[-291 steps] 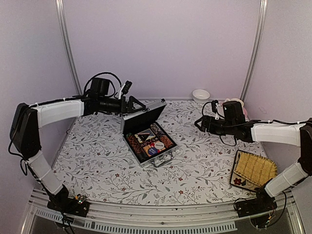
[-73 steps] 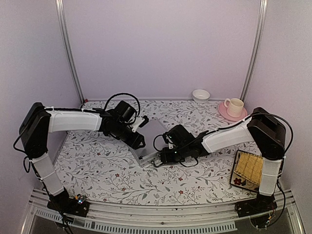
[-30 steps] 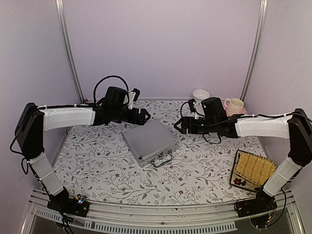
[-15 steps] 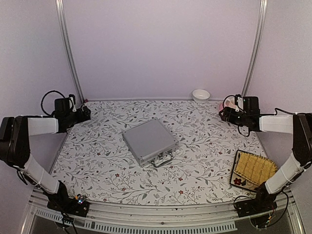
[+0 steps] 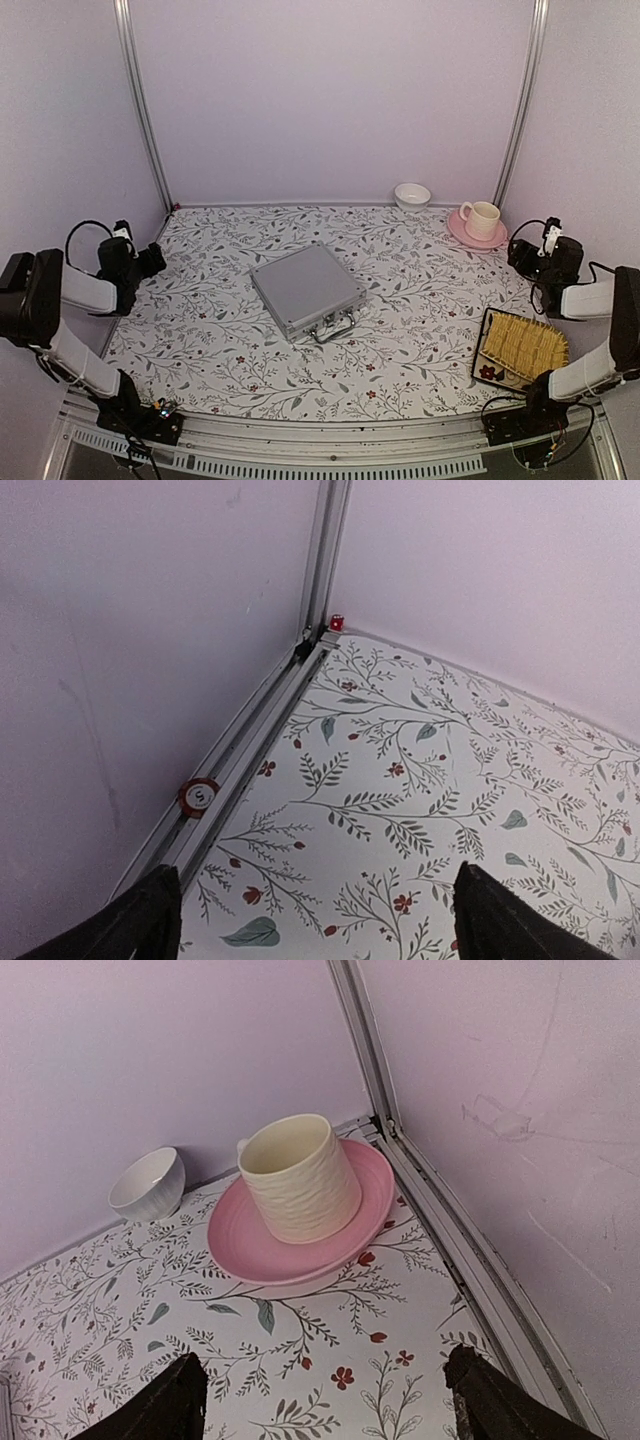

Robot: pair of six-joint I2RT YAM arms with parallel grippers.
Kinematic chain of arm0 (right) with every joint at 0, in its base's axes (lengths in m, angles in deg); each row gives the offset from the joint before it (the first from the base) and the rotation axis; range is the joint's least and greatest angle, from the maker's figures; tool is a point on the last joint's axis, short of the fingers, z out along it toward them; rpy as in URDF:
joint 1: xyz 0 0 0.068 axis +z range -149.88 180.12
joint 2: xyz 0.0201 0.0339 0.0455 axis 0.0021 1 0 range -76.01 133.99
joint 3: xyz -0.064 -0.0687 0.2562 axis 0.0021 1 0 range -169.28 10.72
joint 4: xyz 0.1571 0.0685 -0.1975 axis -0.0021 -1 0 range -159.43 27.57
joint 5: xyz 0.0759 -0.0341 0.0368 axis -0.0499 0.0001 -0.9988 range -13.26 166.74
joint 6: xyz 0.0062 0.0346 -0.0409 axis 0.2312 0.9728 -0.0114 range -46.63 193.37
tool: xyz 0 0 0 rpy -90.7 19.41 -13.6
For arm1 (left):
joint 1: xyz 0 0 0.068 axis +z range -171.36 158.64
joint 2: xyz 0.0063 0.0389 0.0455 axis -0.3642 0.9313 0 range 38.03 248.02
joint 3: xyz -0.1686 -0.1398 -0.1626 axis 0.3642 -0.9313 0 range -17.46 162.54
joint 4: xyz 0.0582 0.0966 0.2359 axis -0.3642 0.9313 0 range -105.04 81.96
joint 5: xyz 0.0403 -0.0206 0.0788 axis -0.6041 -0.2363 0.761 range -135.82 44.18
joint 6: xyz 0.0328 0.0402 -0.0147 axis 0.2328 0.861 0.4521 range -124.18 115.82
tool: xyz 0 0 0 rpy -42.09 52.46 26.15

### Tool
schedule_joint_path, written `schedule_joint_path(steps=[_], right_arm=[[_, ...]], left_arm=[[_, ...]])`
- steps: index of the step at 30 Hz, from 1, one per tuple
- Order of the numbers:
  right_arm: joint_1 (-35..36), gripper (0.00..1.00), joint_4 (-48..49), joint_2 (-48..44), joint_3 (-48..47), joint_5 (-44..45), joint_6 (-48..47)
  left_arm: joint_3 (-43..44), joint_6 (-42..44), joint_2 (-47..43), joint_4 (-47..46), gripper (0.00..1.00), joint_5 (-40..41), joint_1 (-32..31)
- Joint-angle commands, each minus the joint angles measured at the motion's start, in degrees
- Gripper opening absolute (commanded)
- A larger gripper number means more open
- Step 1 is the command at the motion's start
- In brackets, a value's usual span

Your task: Pack up texas hold em set

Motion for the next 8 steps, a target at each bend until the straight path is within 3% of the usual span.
schedule_joint_path(steps=[1,8], right_arm=[[-0.34,0.84,14.03,3.86,2.81,1.83,-1.47],[-0.31,0.83,20.43,7.49,4.36,-1.61,-1.25]], left_arm=[[-1.75,4.15,-0.11,-10.7,0.95,1.64,-1.61],[-4.77,6.07,-0.81,-16.15,0.95,4.35,-4.16]])
